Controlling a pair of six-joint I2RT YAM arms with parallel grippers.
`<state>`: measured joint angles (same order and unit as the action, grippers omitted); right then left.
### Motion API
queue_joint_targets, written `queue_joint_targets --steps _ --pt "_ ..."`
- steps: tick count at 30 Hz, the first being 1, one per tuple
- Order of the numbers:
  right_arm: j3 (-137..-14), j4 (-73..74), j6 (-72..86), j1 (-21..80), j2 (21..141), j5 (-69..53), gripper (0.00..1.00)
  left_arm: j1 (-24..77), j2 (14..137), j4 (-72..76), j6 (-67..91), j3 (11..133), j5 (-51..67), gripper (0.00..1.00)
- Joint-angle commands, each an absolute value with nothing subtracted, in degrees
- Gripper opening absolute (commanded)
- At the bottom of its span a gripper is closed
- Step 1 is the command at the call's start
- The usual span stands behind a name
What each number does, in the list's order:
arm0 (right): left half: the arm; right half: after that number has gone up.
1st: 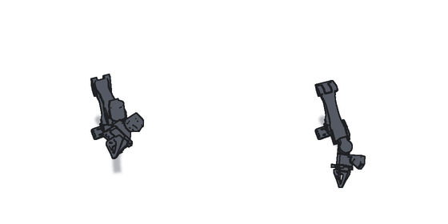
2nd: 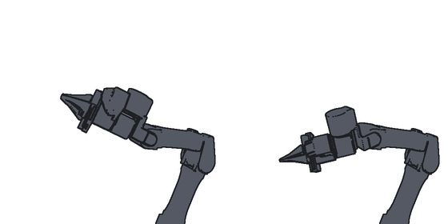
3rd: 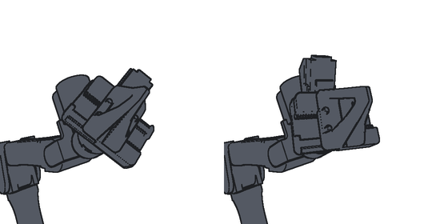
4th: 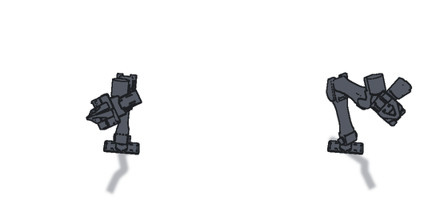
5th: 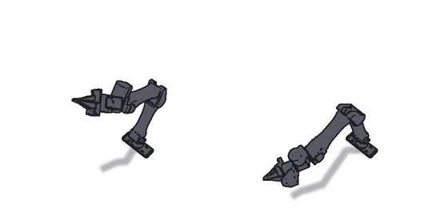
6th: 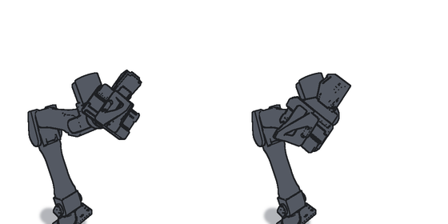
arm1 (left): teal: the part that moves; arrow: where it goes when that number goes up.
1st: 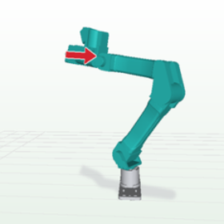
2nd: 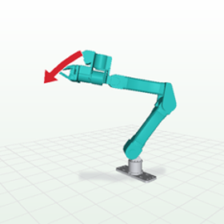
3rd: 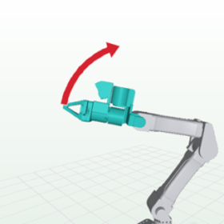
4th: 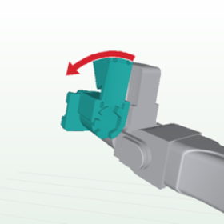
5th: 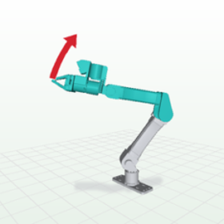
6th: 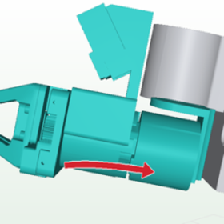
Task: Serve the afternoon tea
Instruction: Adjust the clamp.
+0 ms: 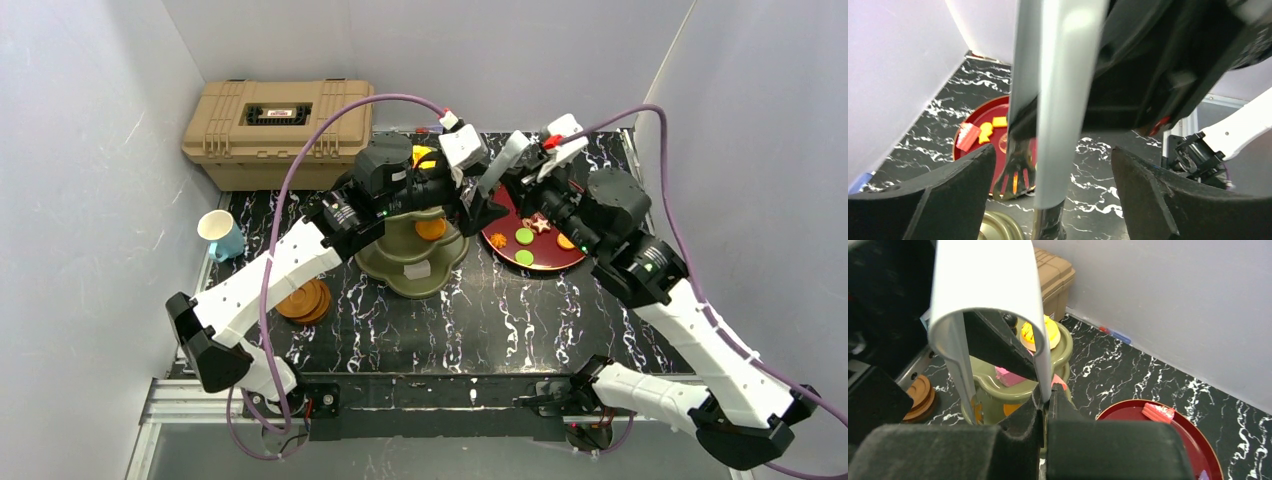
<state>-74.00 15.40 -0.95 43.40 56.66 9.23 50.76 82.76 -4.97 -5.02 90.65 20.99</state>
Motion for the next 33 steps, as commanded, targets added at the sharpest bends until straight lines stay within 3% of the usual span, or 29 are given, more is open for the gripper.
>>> queue_joint_targets --steps 1,6,13,19,24,28,30,33 --pt "-74.2 11.4 -2.6 43.5 51.3 12.9 0.01 50.9 80.6 -8.0 -3.0 91.8 22.0 0.85" --pt "-72.0 12.4 -0.8 43.5 47.4 11.8 0.01 50.9 76.1 -7.9 -2.2 85.5 29.4 0.81" --pt "-68.0 11.0 3.1 43.5 46.3 11.9 0.01 54.1 72.7 -0.6 -11.8 79.2 22.3 0.41" --pt "-68.2 10.6 3.7 43.5 47.1 7.7 0.01 54.1 73.8 -2.1 -10.2 80.5 26.2 0.47" --pt "-68.1 10.5 4.1 43.5 46.2 5.0 0.01 53.7 74.6 -7.9 -8.1 83.4 34.4 0.24" --pt "-68.5 10.6 4.5 43.5 45.5 2.8 0.01 52.9 74.3 -12.5 -7.4 83.6 39.6 0.14" --pt "-69.2 11.2 5.0 43.5 45.8 0.7 0.01 52.5 73.9 -13.2 -7.5 83.1 40.8 0.03" --pt "-70.8 13.3 5.6 43.5 46.7 -4.0 0.03 51.9 74.4 -14.2 -6.5 84.0 42.6 0.00"
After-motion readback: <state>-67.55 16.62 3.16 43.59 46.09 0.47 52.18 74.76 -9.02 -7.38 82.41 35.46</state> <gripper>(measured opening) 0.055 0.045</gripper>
